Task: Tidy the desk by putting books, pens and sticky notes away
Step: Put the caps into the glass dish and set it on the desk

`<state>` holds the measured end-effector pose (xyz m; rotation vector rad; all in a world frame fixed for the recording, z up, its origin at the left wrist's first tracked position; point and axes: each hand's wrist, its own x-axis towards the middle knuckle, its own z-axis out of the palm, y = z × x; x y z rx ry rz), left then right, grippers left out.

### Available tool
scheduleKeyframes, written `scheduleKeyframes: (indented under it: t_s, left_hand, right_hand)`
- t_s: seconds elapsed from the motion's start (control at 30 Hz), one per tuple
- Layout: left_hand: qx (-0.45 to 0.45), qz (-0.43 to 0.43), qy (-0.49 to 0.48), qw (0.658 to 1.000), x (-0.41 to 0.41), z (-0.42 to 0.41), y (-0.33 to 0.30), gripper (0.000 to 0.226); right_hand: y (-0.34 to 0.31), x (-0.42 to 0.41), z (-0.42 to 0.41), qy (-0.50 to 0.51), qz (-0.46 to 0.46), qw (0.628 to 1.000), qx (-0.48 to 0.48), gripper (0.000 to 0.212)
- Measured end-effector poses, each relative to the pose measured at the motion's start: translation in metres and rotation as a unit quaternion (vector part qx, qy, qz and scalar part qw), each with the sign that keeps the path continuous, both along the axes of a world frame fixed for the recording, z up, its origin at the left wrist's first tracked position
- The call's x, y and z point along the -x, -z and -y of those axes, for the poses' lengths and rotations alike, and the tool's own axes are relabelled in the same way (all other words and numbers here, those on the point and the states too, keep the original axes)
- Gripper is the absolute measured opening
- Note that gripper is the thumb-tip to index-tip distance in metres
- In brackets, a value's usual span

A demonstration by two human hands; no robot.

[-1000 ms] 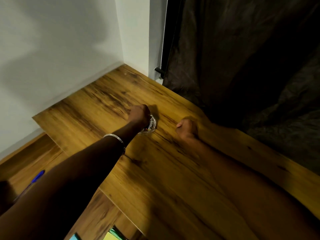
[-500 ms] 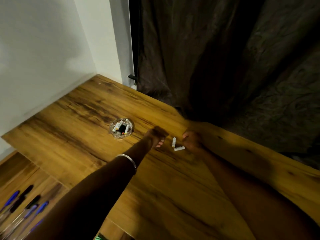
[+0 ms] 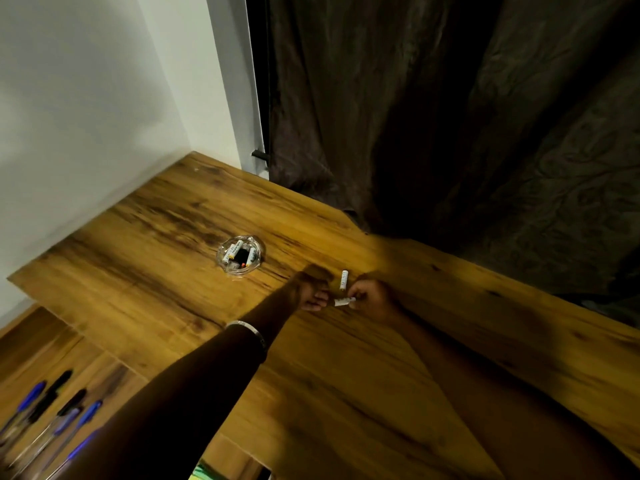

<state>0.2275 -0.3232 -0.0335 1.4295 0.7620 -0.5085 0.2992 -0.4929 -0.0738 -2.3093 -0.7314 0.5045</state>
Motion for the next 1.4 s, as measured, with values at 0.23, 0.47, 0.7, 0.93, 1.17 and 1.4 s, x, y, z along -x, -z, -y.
scheduleKeyframes:
  t_s: [0.23,0.47,0.7,0.93,1.17,1.4]
  left_hand:
    - [0.108,-0.020,0.027,0.994,0.018,-0.013,0.004,0.026]
    - [0.030,0.010,-0.018,0.999,0.029,-0.040,-0.008,0.020]
    - [-0.022,0.030,-0.064,0.997,0.034,-0.072,-0.019,0.020]
    - [-0.172,0.104,-0.080,0.976,0.030,-0.121,-0.022,0.020]
    - [-0.378,0.083,-0.063,0.920,0.019,-0.159,-0.020,0.023]
    - [-0.465,0.059,-0.020,0.883,0.013,-0.167,-0.019,0.025]
  right_hand:
    - [-0.010,0.007,-0.036,0.003,-0.086,0.995,-0.052,0.021]
    - [-0.015,-0.002,-0.046,0.242,-0.009,0.966,0.091,0.054]
    - [-0.024,0.012,-0.066,0.196,0.022,0.969,0.152,0.032]
    - [-0.043,0.025,-0.129,0.174,-0.052,0.982,0.054,0.021]
    - [-0.060,0.031,-0.196,0.122,-0.055,0.991,0.028,0.016]
    - [-0.061,0.031,-0.233,0.112,-0.076,0.990,0.051,0.025]
